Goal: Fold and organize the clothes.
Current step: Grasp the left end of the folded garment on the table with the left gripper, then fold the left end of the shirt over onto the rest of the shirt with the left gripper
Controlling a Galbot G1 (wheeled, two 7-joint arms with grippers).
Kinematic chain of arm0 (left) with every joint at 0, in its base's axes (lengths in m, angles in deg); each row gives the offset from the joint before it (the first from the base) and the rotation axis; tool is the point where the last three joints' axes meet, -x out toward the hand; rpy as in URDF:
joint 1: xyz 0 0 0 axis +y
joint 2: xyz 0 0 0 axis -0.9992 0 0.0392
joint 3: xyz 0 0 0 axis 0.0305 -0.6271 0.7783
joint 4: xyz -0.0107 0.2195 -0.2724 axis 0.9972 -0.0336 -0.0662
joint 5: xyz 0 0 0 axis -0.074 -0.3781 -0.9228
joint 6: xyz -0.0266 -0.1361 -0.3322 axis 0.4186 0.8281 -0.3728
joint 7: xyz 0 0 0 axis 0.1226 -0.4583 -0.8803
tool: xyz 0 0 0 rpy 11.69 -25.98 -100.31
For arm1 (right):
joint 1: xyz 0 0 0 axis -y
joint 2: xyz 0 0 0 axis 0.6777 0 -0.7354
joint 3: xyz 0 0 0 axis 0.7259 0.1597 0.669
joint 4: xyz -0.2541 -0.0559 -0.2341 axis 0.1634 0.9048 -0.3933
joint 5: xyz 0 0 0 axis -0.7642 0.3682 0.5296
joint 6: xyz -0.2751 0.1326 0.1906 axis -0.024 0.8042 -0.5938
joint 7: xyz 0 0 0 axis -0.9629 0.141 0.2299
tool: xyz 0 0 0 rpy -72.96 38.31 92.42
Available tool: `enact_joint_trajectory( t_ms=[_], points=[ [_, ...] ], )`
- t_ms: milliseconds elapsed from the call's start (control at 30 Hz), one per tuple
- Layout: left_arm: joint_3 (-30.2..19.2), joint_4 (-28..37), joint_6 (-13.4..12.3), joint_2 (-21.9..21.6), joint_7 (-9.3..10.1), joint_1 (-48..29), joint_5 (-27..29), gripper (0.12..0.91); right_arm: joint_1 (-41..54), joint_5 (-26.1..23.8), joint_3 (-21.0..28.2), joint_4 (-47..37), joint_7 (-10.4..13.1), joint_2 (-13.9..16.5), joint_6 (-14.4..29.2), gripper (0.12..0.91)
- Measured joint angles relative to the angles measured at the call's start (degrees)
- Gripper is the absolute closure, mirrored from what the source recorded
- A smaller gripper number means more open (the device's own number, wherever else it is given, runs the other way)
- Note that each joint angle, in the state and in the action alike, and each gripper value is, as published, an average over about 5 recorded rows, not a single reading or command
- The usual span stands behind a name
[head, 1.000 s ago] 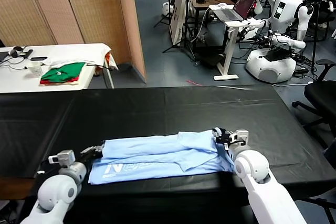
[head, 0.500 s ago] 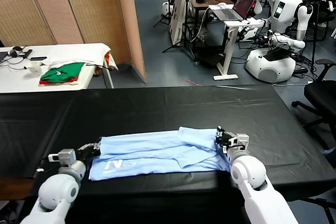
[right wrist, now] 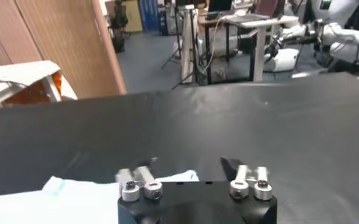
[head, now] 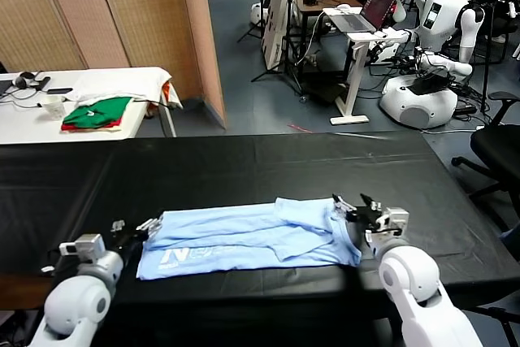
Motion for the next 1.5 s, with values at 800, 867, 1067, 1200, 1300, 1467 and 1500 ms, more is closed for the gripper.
enact_joint_trajectory(
  t_ms=[800,867,1067,1200,1300,1467,1500],
  points=[
    [0.9,-2.1,-4.0,9.9,-2.8,9.1,9.0,0.203,-3.6,-0.6,-1.3,3.6,-0.8,-0.1,1.2,0.118],
    [0.9,-2.0,-4.1,10.2,-2.94,9.2,8.9,0.233,-3.6,-0.8,-1.2,3.7,-0.9,-0.2,1.2,0.118],
    [0.9,-2.2,-3.7,10.7,-3.3,9.0,5.9,0.467,-3.6,-1.5,-0.9,3.7,-1.3,-0.3,1.6,0.118],
    [0.9,-2.2,-3.5,11.0,-4.26,9.1,5.4,0.707,-3.6,-2.2,-0.8,3.7,-1.7,-0.5,1.9,0.118],
    [0.9,-2.3,-3.2,10.8,-4.58,9.1,5.5,0.815,-3.7,-2.4,-0.8,3.8,-1.9,-0.5,2.0,0.118],
    [1.2,-2.5,-3.9,9.7,-5.43,8.6,9.3,0.836,-4.1,-2.5,-1.0,4.2,-2.0,-0.6,2.3,0.118],
    [1.4,-2.6,-4.3,9.4,-5.79,8.5,10.7,0.836,-4.3,-2.5,-1.1,4.3,-1.9,-0.6,2.3,0.118]
  ],
)
